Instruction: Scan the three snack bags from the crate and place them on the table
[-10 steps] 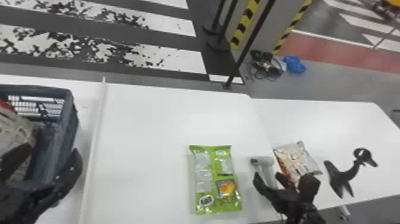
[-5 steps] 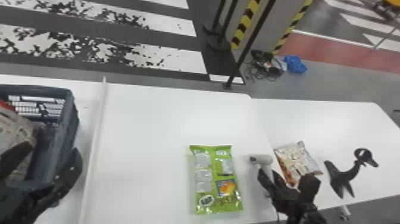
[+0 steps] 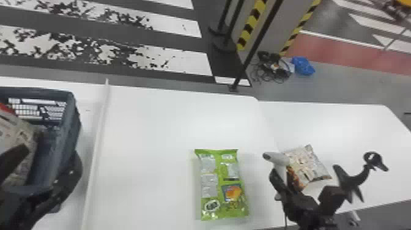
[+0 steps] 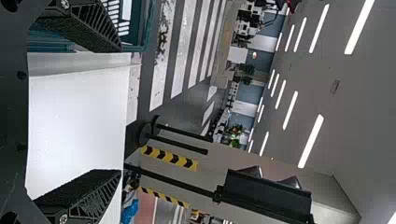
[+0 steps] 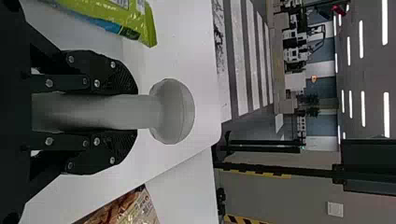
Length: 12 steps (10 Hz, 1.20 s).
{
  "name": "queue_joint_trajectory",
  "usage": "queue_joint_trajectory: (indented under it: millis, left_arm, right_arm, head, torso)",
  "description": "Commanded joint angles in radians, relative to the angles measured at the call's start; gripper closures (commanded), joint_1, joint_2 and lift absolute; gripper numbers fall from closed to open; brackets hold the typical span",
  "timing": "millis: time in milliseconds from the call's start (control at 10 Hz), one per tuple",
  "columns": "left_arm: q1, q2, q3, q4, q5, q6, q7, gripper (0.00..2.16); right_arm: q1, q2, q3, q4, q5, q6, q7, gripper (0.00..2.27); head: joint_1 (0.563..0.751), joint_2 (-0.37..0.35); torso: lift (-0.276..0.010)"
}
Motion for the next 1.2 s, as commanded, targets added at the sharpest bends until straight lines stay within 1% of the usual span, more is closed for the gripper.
queue_joint_trajectory:
  millis: [0,100,200,300,500,700,900,1100]
  left_arm:
    - [0.000,0.000,-0.006,0.000,0.000,0.000,0.001,0.07]
    - [0.002,0.000,-0.006,-0.002,0.000,0.000,0.000,0.07]
    - [0.008,0.000,-0.006,-0.005,0.002,-0.004,0.000,0.07]
    - [0.012,0.000,-0.003,-0.006,0.002,-0.010,0.000,0.07]
    - [0.014,0.000,0.001,-0.002,0.003,-0.010,0.000,0.07]
    - [0.012,-0.002,-0.003,0.001,0.005,-0.010,0.000,0.07]
    - [0.012,0.000,-0.006,0.015,0.006,-0.031,-0.005,0.07]
    - [0.012,0.000,0.004,0.028,0.021,-0.056,-0.011,0.07]
  right_arm:
    - [0.055,0.054,0.001,-0.165,-0.031,0.098,-0.001,2.20]
    - [0.061,0.078,0.018,-0.220,-0.032,0.144,0.000,2.20]
    - [0.064,0.094,0.041,-0.245,-0.032,0.162,-0.001,2.20]
    - [0.072,0.105,0.063,-0.266,-0.032,0.162,-0.004,2.20]
    - [0.124,0.121,0.090,-0.331,-0.055,0.162,-0.006,2.20]
    - [0.150,0.128,0.138,-0.375,-0.059,0.181,-0.027,2.20]
    - [0.113,0.129,0.216,-0.372,-0.006,0.254,-0.069,2.20]
    - [0.079,0.129,0.291,-0.374,0.052,0.319,-0.125,2.20]
  head:
    - [0.695,-0.350]
    - [0.695,-0.350]
    - [0.695,-0.350]
    - [0.695,-0.350]
    - [0.695,-0.350]
    - [0.695,-0.313]
    - [0.695,-0.279]
    - [0.695,-0.208]
  torso:
    - [-0.037]
    - [-0.037]
    - [-0.037]
    - [-0.037]
    - [-0.037]
    - [-0.037]
    - [-0.037]
    - [-0.037]
